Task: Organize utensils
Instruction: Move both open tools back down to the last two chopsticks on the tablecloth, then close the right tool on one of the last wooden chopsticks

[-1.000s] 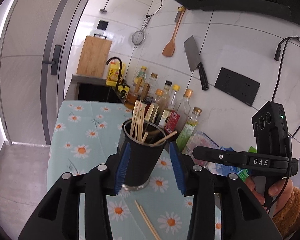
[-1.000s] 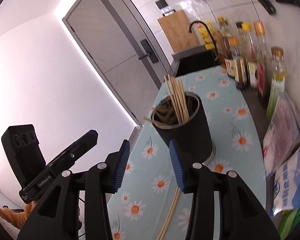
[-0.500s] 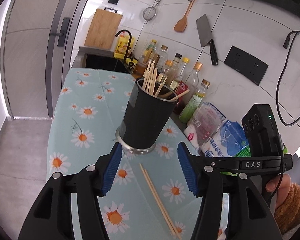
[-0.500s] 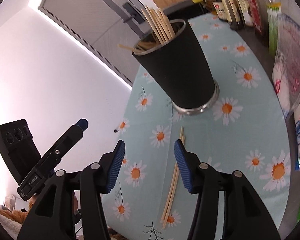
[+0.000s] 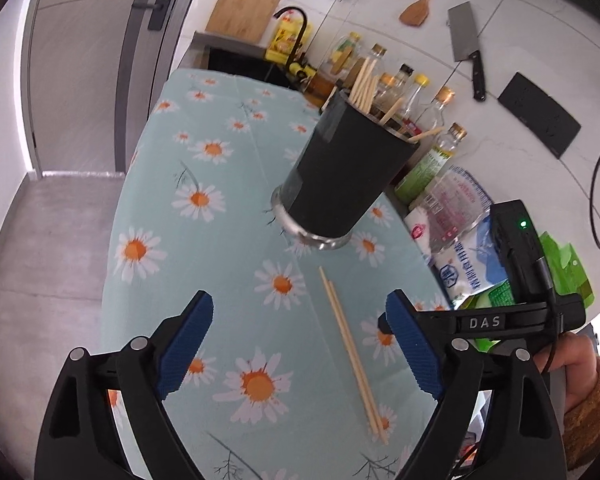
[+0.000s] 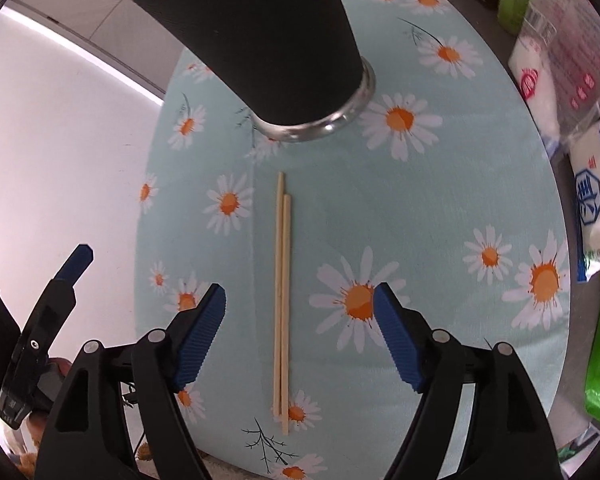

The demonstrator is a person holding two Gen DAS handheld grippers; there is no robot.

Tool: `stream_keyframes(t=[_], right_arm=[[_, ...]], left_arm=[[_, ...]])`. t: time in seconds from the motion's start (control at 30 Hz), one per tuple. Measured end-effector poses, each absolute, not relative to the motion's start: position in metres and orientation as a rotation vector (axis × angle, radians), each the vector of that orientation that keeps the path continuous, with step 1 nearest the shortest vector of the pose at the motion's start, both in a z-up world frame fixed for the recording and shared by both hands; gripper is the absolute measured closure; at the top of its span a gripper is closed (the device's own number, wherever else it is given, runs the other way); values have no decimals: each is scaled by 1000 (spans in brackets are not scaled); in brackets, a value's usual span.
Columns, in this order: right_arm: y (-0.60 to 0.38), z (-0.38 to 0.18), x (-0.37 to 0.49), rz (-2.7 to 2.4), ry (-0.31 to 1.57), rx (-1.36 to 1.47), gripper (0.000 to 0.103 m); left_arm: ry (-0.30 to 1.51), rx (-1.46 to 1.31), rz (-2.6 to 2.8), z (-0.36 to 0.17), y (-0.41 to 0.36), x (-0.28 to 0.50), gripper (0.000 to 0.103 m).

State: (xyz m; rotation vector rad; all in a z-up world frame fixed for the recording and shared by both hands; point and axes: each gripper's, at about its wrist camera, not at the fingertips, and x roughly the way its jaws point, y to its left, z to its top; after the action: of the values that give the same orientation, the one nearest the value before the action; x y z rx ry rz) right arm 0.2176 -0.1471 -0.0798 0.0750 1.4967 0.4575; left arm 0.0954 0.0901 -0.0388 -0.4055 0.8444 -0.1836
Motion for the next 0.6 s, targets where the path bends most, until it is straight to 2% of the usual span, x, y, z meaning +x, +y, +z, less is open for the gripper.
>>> stream_keyframes(t=[0.07, 0.17, 0.53, 0.6], right_arm=[[-146, -86, 220, 439, 1532, 70, 55], [-144, -94, 223, 435, 1587, 67, 71], [-114, -105, 222, 451, 1650, -91, 92], [-111, -106, 222, 455, 1656, -100, 92]], left_arm=[[883, -413, -179, -47, 92, 96, 17], [920, -419, -178, -55, 95, 96, 17], [987, -431, -192, -69, 99, 93, 17], [991, -435, -191, -70, 99, 93, 17]])
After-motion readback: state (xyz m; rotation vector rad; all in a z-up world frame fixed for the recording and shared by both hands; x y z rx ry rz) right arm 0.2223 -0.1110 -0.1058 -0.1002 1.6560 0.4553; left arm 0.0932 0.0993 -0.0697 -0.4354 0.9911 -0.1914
